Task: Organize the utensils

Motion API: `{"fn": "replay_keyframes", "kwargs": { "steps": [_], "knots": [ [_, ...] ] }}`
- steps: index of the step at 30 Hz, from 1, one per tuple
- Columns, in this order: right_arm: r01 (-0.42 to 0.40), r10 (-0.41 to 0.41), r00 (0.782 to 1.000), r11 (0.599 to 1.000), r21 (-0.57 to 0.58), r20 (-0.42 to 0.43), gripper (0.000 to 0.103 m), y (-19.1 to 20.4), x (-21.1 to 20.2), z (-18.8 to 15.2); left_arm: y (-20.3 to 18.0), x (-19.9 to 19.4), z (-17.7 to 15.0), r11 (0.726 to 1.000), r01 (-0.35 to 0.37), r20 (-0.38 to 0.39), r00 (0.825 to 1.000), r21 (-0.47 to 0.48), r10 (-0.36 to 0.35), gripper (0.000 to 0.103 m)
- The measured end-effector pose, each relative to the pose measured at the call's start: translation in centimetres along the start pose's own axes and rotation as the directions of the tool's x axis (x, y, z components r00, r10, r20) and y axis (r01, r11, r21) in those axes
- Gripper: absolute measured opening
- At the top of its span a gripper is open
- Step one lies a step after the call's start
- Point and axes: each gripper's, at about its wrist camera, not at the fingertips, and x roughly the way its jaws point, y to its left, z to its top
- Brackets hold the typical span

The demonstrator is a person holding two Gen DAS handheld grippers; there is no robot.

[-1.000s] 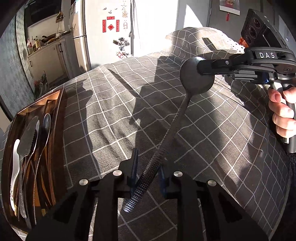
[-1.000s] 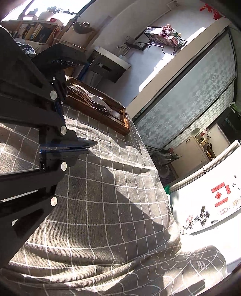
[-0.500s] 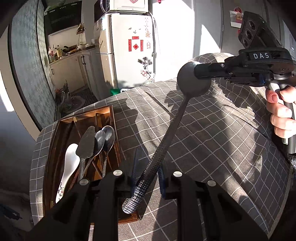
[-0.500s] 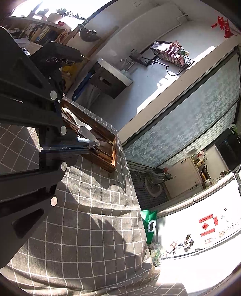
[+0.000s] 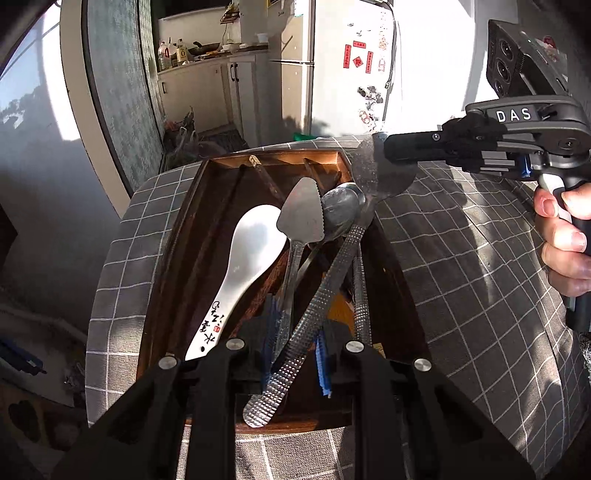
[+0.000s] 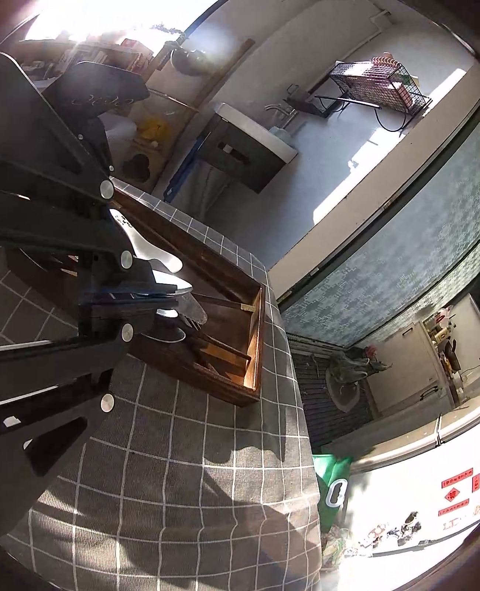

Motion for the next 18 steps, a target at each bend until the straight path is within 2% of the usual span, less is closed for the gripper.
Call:
{"fn": "replay_keyframes", "kwargs": {
  "steps": [5, 8, 11, 13, 18],
  "knots": [
    [0.012, -0.012, 1.000, 1.000, 0.003, -0.026, 0.003, -0.2, 2.5, 0.1, 1.7, 0.4, -0.4, 0.999, 0.017, -0.005, 1.000, -0.039, -0.017, 0.022],
    [0.046, -0.047, 0.999, 0.999, -0.016, -0.021, 0.008, 0.1, 3.0, -0.1, 1.5, 0.4, -0.3, 0.999, 0.009, -0.008, 1.000, -0.033, -0.010, 0.022],
    [0.035, -0.035, 0.999, 0.999, -0.018, 0.004, 0.023, 0.4, 2.4, -0.2, 1.4, 0.4, -0.2, 0.999, 0.010, -0.005, 1.000, -0.039, -0.010, 0.021],
    [0.043, -0.043, 0.999, 0.999, -0.018, 0.028, 0.052, 0.5, 1.7, -0.1, 1.3, 0.5, -0.2, 0.999, 0.009, -0.004, 1.000, -0.042, -0.010, 0.021],
    [0.063, -0.062, 0.997, 0.998, -0.024, 0.047, 0.058, 0.4, 0.2, -0.2, 1.3, 0.3, -0.1, 0.998, 0.010, -0.005, 1.000, -0.060, -0.011, 0.021]
  ]
}}
